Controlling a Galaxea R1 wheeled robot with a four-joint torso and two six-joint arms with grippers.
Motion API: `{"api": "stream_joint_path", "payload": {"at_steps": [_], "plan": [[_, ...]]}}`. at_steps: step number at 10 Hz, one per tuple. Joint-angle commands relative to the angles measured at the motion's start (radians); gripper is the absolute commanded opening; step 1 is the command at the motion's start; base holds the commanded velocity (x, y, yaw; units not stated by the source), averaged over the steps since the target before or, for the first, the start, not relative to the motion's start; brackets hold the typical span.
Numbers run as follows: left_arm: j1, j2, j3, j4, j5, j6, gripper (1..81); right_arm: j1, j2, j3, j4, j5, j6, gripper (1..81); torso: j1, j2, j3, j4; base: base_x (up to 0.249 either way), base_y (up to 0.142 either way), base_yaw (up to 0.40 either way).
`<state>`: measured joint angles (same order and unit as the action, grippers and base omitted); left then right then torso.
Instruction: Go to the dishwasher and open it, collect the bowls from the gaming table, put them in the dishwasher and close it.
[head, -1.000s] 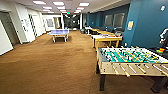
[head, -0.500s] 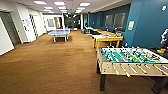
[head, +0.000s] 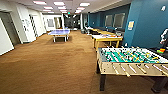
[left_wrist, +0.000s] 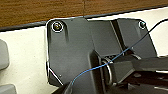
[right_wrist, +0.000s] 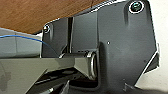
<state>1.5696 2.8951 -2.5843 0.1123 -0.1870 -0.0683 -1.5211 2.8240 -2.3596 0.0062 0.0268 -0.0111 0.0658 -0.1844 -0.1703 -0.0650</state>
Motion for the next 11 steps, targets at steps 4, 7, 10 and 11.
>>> {"api": "stream_joint_path", "payload": {"at_steps": [4, 7, 10, 11], "plan": [[-0.036, -0.005, 0.001, 0.003, 0.049, 0.001, 81.1, 0.043, 0.007, -0.022, -0.009, -0.054, -0.003, 81.1, 0.0, 0.0, 0.0, 0.0, 0.0, 0.0, 0.0], [-0.038, -0.005, 0.001, 0.001, 0.047, -0.001, 81.1, 0.04, 0.031, -0.049, -0.011, -0.054, -0.003, 81.1, 0.0, 0.0, 0.0, 0.0, 0.0, 0.0, 0.0], [-0.038, -0.006, 0.001, 0.0, 0.047, -0.001, 81.1, 0.037, 0.036, -0.053, -0.012, -0.054, -0.003, 81.1, 0.0, 0.0, 0.0, 0.0, 0.0, 0.0, 0.0], [-0.038, -0.006, 0.001, 0.0, 0.047, -0.001, 81.1, 0.035, 0.036, -0.053, -0.012, -0.054, -0.003, 81.1, 0.0, 0.0, 0.0, 0.0, 0.0, 0.0, 0.0]]}}
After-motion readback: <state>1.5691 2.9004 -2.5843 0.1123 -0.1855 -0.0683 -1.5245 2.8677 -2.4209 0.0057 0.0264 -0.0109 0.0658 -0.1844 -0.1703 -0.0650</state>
